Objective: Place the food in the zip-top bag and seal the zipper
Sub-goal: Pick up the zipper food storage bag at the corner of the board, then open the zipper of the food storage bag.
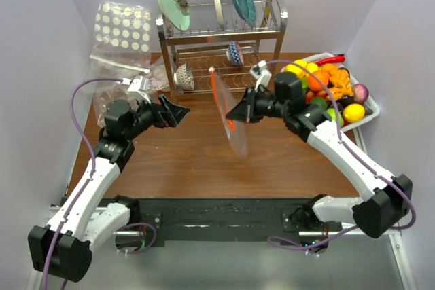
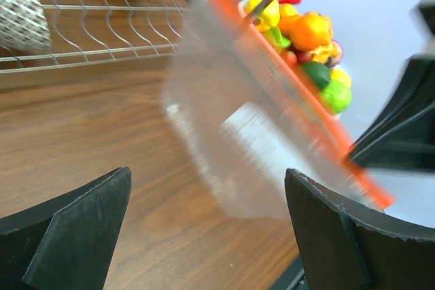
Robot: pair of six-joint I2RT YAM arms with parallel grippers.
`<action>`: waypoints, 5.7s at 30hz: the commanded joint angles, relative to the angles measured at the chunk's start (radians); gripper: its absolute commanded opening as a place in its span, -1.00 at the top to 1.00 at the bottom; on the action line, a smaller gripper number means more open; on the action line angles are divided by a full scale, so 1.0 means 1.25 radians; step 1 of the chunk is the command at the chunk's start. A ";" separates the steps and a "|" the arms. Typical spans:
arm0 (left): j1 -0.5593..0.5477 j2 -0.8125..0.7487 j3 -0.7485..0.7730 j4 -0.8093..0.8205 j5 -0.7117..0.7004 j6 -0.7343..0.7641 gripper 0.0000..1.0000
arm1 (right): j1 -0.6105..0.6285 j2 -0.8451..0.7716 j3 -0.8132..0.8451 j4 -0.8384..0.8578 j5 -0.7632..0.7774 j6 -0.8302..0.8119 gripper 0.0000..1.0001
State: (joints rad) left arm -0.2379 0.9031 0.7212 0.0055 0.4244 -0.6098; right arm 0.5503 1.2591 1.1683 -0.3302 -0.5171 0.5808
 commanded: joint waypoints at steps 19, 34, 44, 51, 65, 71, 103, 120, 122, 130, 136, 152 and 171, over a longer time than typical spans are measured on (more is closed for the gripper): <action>-0.087 0.041 -0.221 0.242 -0.033 -0.250 -0.62 | 0.064 -0.051 -0.250 0.179 0.057 -0.045 1.00; -0.125 0.133 -0.236 0.376 -0.033 -0.320 -0.60 | 0.075 -0.041 -0.246 0.178 0.048 -0.045 1.00; -0.170 0.226 -0.224 0.459 -0.073 -0.372 -0.52 | 0.085 -0.035 -0.249 0.189 0.042 -0.046 1.00; -0.202 0.295 -0.173 0.473 -0.081 -0.374 -0.36 | 0.090 -0.037 -0.245 0.183 0.039 -0.051 1.00; -0.242 0.389 -0.138 0.581 -0.077 -0.380 1.00 | 0.106 -0.034 -0.240 0.157 0.050 -0.083 0.95; -0.249 0.295 -0.032 0.379 -0.139 -0.217 1.00 | 0.108 -0.061 -0.191 0.073 0.126 -0.125 0.21; -0.483 0.295 0.330 -0.170 -0.474 0.067 1.00 | 0.198 0.040 0.116 -0.159 0.498 -0.212 0.18; -0.501 0.401 0.762 -0.781 -0.701 0.127 1.00 | 0.206 0.123 0.072 0.145 0.259 -0.064 1.00; -0.503 0.417 0.797 -0.860 -0.748 0.104 1.00 | 0.205 0.160 0.053 0.239 0.184 -0.014 1.00; -0.504 0.400 0.614 -0.732 -0.767 0.098 1.00 | 0.205 0.226 -0.046 0.363 0.205 0.064 1.00; -0.499 0.442 0.444 -0.556 -0.677 0.095 1.00 | 0.205 0.237 -0.154 0.354 0.315 0.037 1.00; -0.492 0.485 0.378 -0.467 -0.693 0.085 1.00 | 0.197 0.217 -0.281 0.305 0.504 -0.008 0.62; -0.460 0.397 0.394 -0.548 -0.654 0.151 1.00 | 0.111 0.208 -0.285 0.208 0.565 -0.036 0.23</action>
State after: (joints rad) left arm -0.8249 1.4990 1.1805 -0.6426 -0.4068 -0.4675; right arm 0.7109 1.5066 0.8181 -0.0502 0.1768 0.5449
